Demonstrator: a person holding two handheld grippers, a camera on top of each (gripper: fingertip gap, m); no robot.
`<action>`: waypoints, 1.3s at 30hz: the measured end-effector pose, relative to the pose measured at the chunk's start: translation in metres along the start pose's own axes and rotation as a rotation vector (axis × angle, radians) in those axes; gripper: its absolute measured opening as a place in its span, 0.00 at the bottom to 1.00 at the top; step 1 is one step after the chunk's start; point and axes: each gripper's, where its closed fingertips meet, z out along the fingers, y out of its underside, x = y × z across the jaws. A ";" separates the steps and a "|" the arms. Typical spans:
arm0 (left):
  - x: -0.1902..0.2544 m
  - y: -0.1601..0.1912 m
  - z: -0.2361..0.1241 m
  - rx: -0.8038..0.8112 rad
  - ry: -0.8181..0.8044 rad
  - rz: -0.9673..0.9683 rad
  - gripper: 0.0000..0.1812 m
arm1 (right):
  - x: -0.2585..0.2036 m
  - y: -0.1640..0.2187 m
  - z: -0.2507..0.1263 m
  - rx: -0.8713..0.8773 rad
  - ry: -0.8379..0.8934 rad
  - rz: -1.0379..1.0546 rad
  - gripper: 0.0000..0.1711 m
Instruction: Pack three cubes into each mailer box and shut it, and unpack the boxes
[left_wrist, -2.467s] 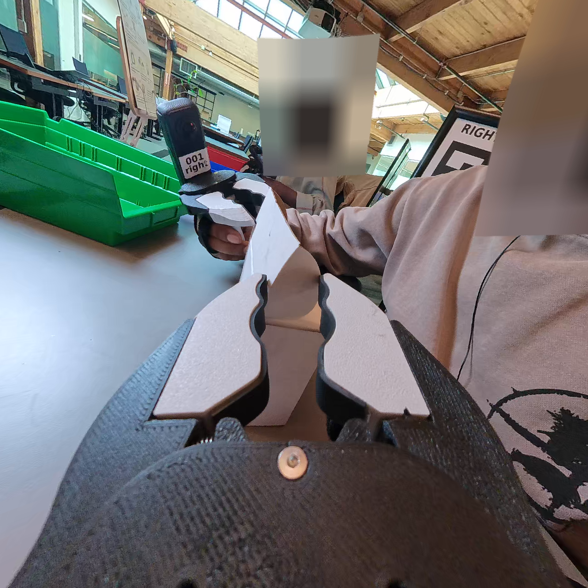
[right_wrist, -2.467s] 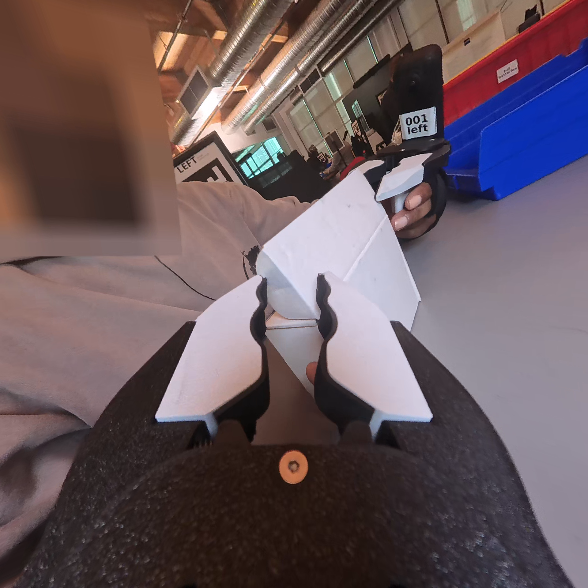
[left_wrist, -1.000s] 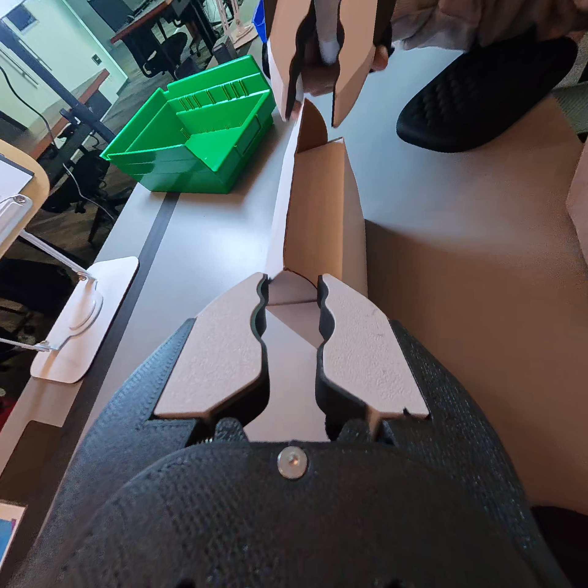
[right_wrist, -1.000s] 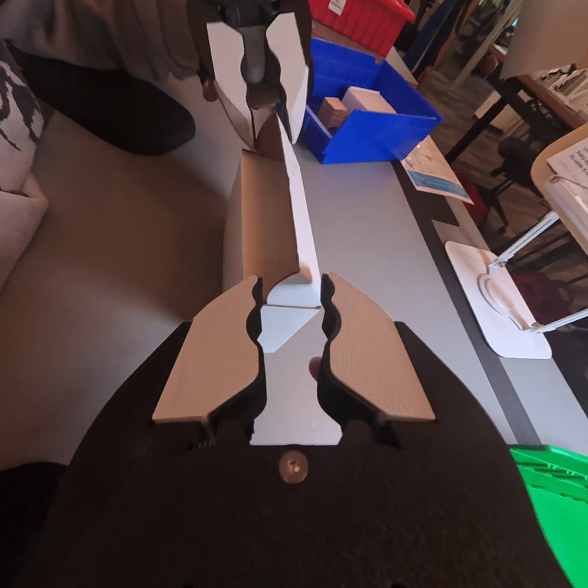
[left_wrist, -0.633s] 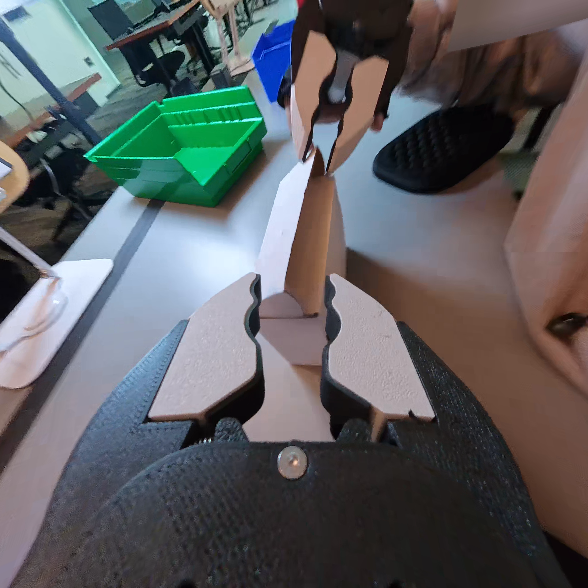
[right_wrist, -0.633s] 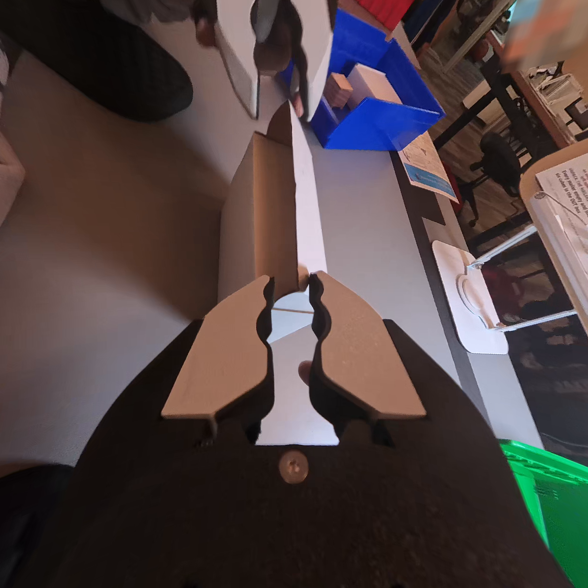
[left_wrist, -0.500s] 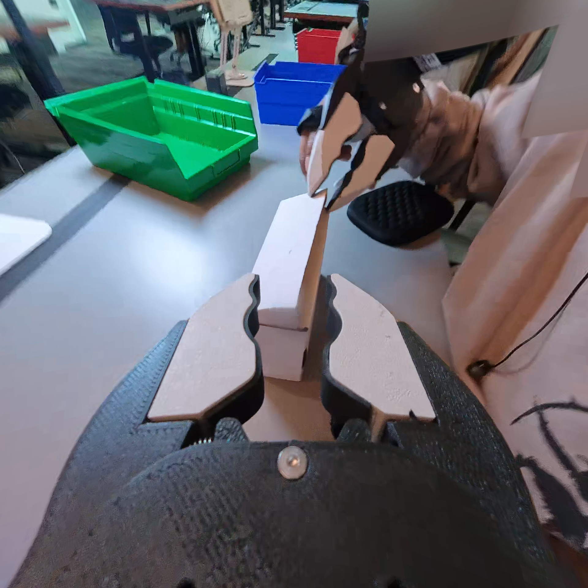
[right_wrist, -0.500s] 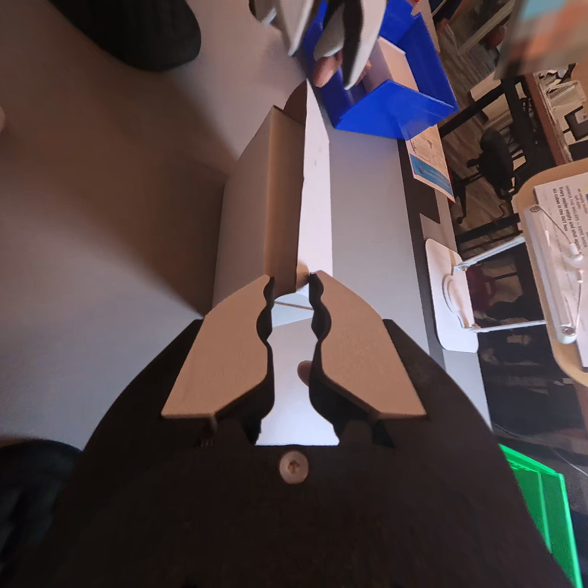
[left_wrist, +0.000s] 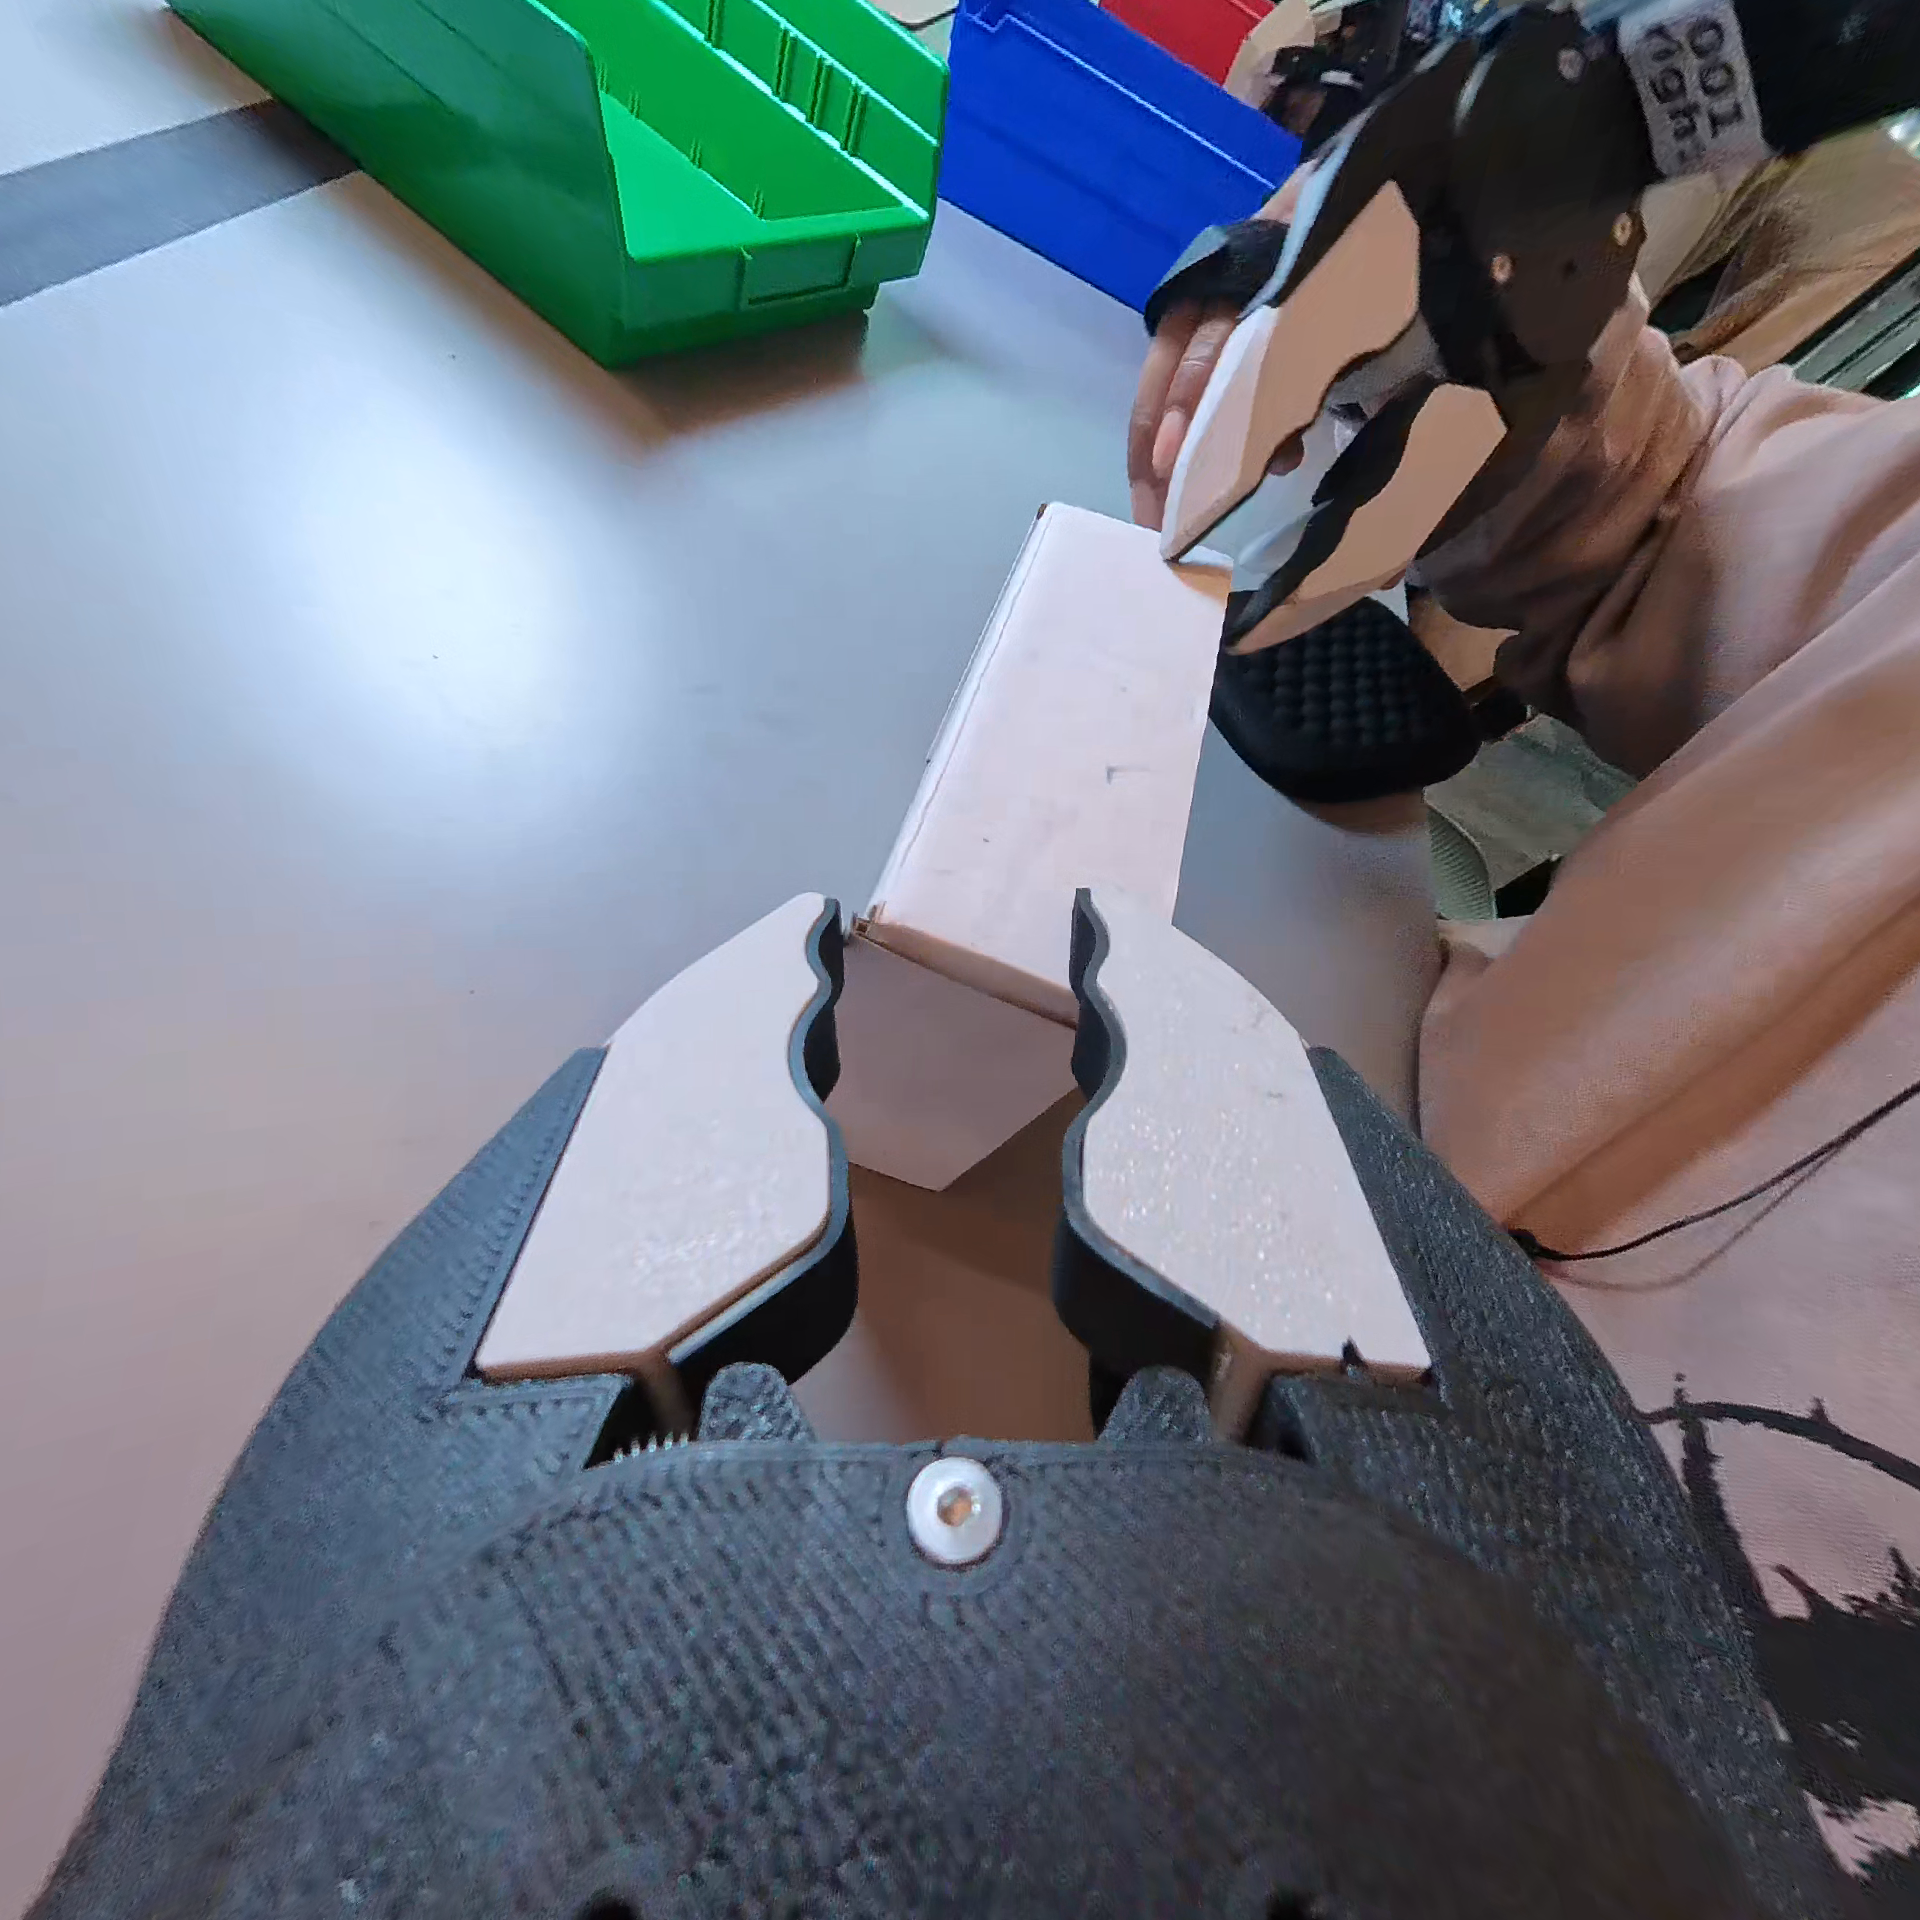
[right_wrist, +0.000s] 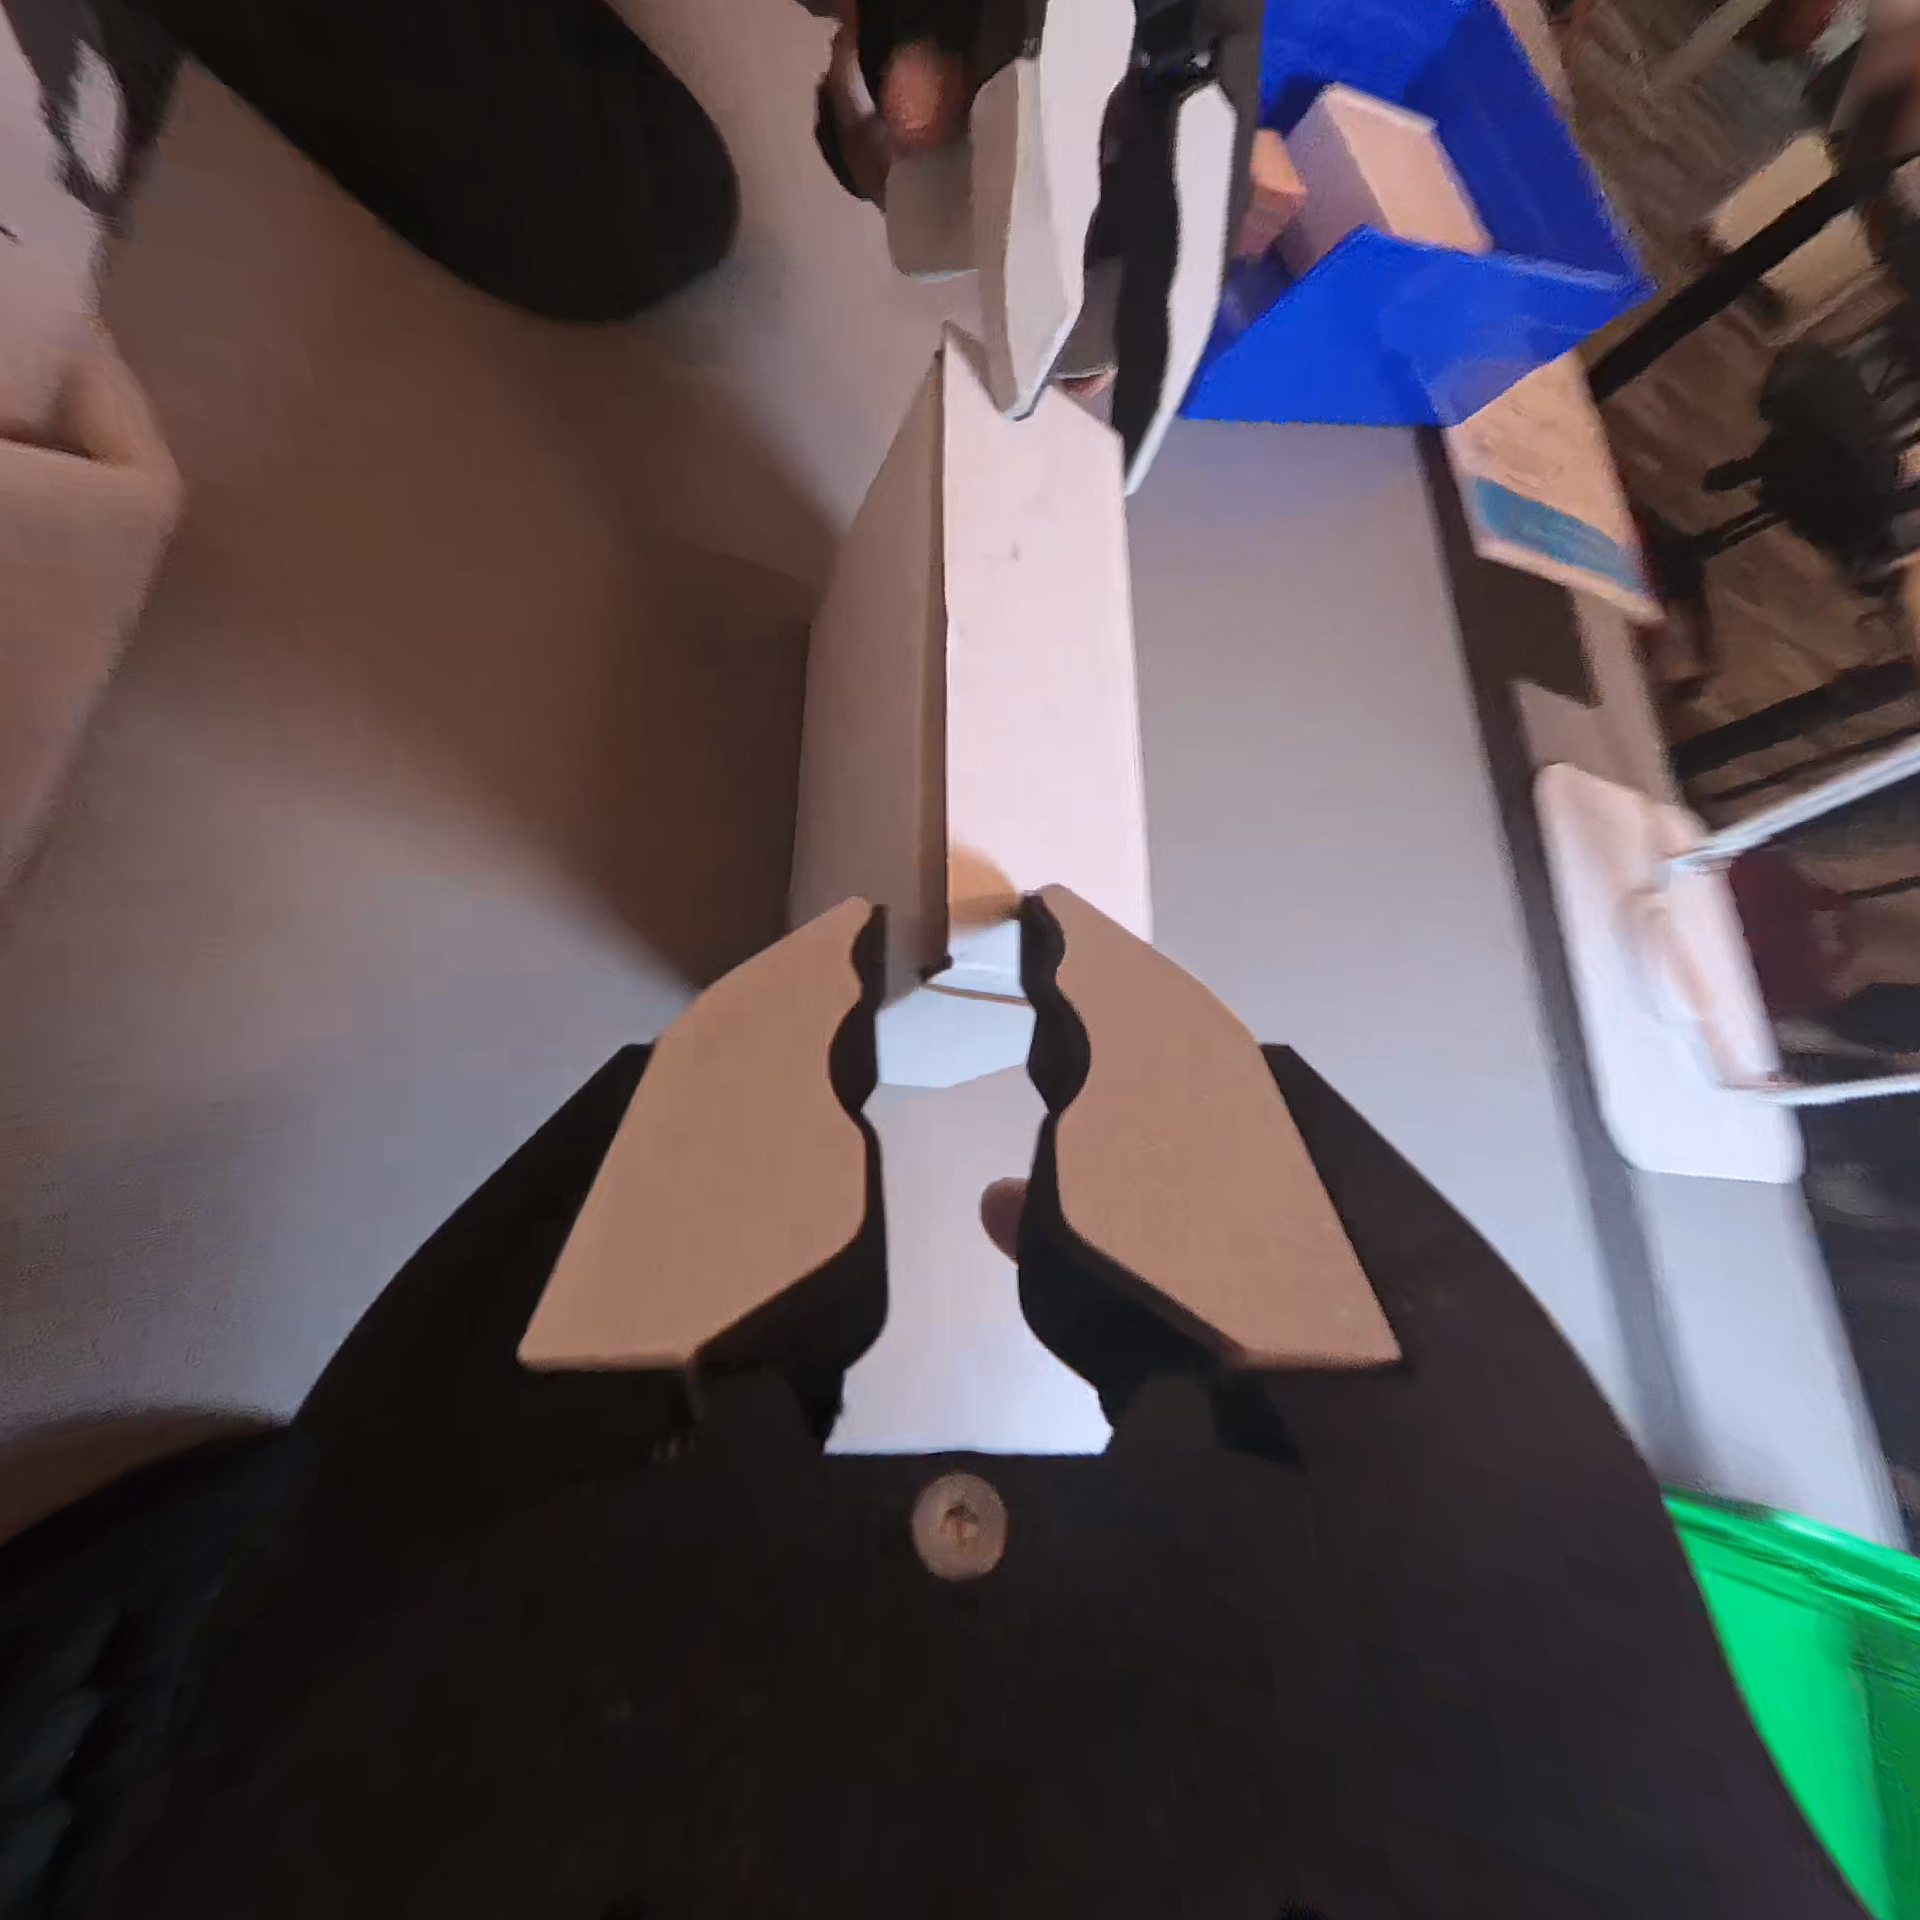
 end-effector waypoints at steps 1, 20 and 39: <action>0.000 0.000 0.001 0.005 0.001 0.015 0.23 | -0.003 0.000 0.001 0.035 -0.052 0.084 0.19; -0.002 0.002 0.003 0.083 0.032 -0.015 0.25 | 0.021 0.022 0.025 0.258 -0.397 0.891 0.39; 0.025 0.022 0.007 -0.001 0.150 -0.332 0.36 | 0.012 0.022 0.012 0.307 -0.435 1.129 0.31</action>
